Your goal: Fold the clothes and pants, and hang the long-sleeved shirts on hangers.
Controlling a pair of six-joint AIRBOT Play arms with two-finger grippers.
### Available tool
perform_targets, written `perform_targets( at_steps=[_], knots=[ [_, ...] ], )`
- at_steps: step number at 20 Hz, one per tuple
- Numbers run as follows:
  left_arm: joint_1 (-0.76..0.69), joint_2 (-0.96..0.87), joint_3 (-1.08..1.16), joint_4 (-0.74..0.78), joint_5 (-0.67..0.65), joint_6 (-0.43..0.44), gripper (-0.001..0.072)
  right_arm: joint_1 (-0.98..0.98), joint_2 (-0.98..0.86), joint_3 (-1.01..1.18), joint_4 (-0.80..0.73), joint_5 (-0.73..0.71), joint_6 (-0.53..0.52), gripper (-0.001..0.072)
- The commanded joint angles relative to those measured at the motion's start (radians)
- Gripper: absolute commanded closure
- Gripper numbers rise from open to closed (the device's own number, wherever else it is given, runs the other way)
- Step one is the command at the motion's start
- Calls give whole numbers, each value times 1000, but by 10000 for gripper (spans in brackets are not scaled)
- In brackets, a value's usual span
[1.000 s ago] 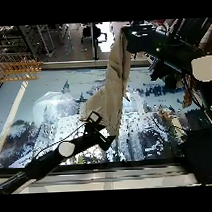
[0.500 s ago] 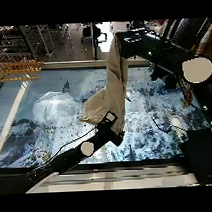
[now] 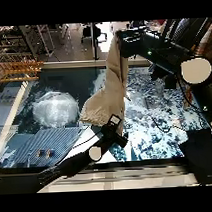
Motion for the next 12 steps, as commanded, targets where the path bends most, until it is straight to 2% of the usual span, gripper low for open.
perform_targets(
  at_steps=[1,3,4,5,6,9,10,12],
  knots=[
    [-3,-42,6,-41,127,-1,107,12,1,1,3,0,5,700],
    [-1,-62,34,-41,230,-20,217,41,1,1,1,2,4,700],
    [3,-68,52,-40,246,-26,403,55,1,1,-2,2,4,700],
    [3,-66,63,-40,248,-26,628,62,1,1,-10,2,3,700],
    [3,-56,64,-41,248,-26,692,62,2,1,-19,3,4,700],
    [3,18,64,-49,248,28,692,14,12,1,-75,19,8,700],
    [8,56,64,-50,246,78,693,-20,19,1,-90,35,18,700],
    [22,165,64,-145,239,266,693,-112,38,1,-111,72,43,700]
  ],
)
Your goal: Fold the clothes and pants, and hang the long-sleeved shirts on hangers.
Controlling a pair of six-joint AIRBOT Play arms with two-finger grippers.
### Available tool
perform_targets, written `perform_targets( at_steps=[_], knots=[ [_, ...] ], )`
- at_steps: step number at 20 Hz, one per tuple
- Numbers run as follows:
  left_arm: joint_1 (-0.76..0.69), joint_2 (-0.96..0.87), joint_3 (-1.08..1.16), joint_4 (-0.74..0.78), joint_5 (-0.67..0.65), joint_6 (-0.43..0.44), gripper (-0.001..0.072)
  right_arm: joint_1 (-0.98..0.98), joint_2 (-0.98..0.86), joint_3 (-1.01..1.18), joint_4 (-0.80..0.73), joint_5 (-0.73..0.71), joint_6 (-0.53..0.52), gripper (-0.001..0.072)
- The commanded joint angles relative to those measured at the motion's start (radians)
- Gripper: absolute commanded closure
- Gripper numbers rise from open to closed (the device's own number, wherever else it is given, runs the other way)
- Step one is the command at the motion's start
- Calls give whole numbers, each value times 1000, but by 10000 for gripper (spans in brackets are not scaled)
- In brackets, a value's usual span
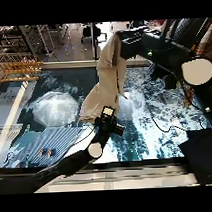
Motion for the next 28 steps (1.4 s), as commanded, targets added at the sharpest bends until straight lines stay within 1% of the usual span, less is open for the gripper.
perform_targets(
  at_steps=[1,2,3,4,5,6,7,8,9,10,11,13,14,15,18,20,23,25,26,27,28],
  knots=[
    [30,174,3,-188,-21,332,694,-137,32,1,-44,76,35,700],
    [55,243,3,-327,-59,481,694,-198,50,1,-44,125,41,700],
    [90,320,3,-519,-99,653,694,-254,69,1,-43,177,46,700],
    [126,390,3,-729,-122,846,694,-309,93,1,-43,244,48,700],
    [165,463,3,-975,-109,1086,694,-355,118,1,-43,311,48,701],
    [203,528,4,-1213,-60,1323,694,-392,146,1,-44,385,47,701],
    [248,592,5,-1444,37,1555,694,-417,174,1,-44,450,40,701],
    [300,646,8,-1616,154,1707,694,-433,203,1,-44,515,35,701],
    [363,695,18,-1725,293,1796,694,-436,230,1,-44,571,35,701],
    [423,730,36,-1762,426,1834,694,-435,261,1,-42,628,34,701],
    [484,759,68,-1757,573,1836,694,-435,291,1,-35,688,34,701],
    [607,789,157,-1760,805,1898,694,-435,352,1,-35,779,34,701],
    [661,793,217,-1761,883,1936,694,-435,386,1,-35,803,34,701],
    [699,794,278,-1764,924,1961,694,-435,422,1,-28,808,34,701],
    [726,791,478,-1870,935,2060,694,-435,525,1,-11,742,31,701],
    [726,784,605,-1964,924,2077,694,-435,586,1,-6,656,5,701],
    [726,788,704,-2057,851,2166,694,-435,655,1,19,466,-50,701],
    [726,787,739,-2071,795,2180,694,-435,669,1,37,313,-76,701],
    [726,784,739,-2070,766,2205,694,-435,661,1,36,249,-82,701],
    [726,771,739,-2064,757,2218,694,-435,639,1,35,218,-84,701],
    [726,746,739,-2060,765,2220,694,-435,603,0,34,225,-85,701]
  ],
)
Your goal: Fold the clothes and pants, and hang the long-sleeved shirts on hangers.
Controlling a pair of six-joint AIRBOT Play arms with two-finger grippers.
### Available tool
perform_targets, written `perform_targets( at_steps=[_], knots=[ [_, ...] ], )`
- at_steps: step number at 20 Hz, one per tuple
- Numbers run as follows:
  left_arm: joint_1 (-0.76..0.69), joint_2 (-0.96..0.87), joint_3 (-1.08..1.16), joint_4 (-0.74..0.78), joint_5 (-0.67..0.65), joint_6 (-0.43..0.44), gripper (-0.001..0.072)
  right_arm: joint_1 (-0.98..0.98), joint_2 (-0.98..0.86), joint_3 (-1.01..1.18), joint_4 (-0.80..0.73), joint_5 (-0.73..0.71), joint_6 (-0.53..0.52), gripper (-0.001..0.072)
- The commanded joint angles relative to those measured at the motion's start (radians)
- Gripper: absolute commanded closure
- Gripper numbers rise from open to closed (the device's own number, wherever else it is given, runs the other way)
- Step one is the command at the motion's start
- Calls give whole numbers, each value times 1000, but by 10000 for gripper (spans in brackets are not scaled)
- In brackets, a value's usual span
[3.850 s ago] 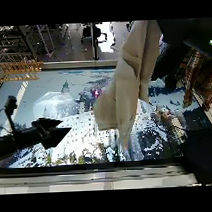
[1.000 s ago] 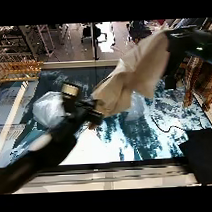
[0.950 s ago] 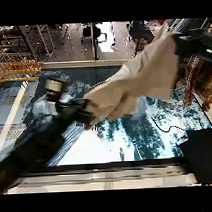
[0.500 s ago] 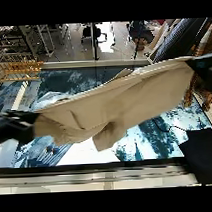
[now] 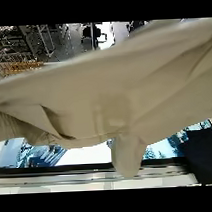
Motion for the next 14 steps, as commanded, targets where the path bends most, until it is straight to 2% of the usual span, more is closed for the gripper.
perform_targets(
  at_steps=[1,3,5,6,9,11,14],
  knots=[
    [2,-70,28,-31,-5,51,694,1,-81,-1,22,-83,-26,701],
    [3,-190,-16,-16,60,51,694,1,-240,-3,92,91,-22,701],
    [7,-336,-101,71,67,55,694,4,-446,-4,146,248,-10,701],
    [31,-425,-138,98,56,56,693,10,-544,-4,133,273,-8,701],
    [156,-717,-171,13,-37,152,694,13,-806,-4,112,165,46,701],
    [219,-885,-170,-23,-114,208,694,14,-915,-4,160,73,48,701],
    [256,-1035,-151,-21,-143,211,693,45,-980,-4,170,-6,45,701]
  ],
)
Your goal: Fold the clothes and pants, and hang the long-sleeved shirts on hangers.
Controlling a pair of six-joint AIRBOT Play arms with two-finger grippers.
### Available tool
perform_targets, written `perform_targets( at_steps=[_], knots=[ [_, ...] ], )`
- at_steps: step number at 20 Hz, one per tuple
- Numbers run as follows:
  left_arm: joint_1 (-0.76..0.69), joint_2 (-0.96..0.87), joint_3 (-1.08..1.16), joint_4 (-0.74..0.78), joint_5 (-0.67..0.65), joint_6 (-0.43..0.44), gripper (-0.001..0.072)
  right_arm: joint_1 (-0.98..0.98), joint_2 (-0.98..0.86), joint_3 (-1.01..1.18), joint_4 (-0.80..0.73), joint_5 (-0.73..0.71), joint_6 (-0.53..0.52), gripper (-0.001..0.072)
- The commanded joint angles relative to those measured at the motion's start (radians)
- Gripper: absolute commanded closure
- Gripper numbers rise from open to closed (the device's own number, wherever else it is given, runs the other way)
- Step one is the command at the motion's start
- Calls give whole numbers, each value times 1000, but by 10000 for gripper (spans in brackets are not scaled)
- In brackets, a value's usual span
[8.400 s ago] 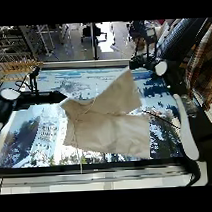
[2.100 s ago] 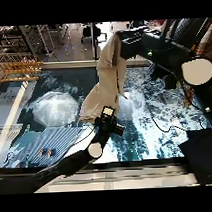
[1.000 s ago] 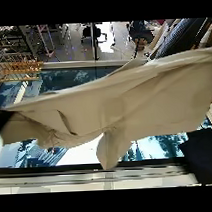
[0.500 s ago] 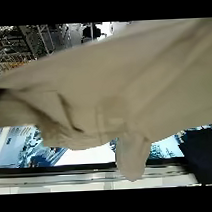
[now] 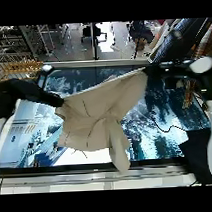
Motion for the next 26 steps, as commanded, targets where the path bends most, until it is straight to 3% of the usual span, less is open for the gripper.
perform_targets(
  at_steps=[1,5,9,17,22,26],
  knots=[
    [53,-184,19,-6,-32,37,694,37,-106,2,9,-98,7,701],
    [53,-147,111,-5,52,60,693,100,-65,6,-50,-80,-2,701],
    [71,17,240,-2,153,120,694,105,107,7,-147,-32,-38,701],
    [70,553,329,-7,-108,119,694,105,590,125,-243,-34,-81,700],
    [70,793,329,-41,-133,119,694,105,782,135,-276,-90,-82,700],
    [70,859,328,-81,-132,115,694,105,855,135,-275,-206,-105,700]
  ],
)
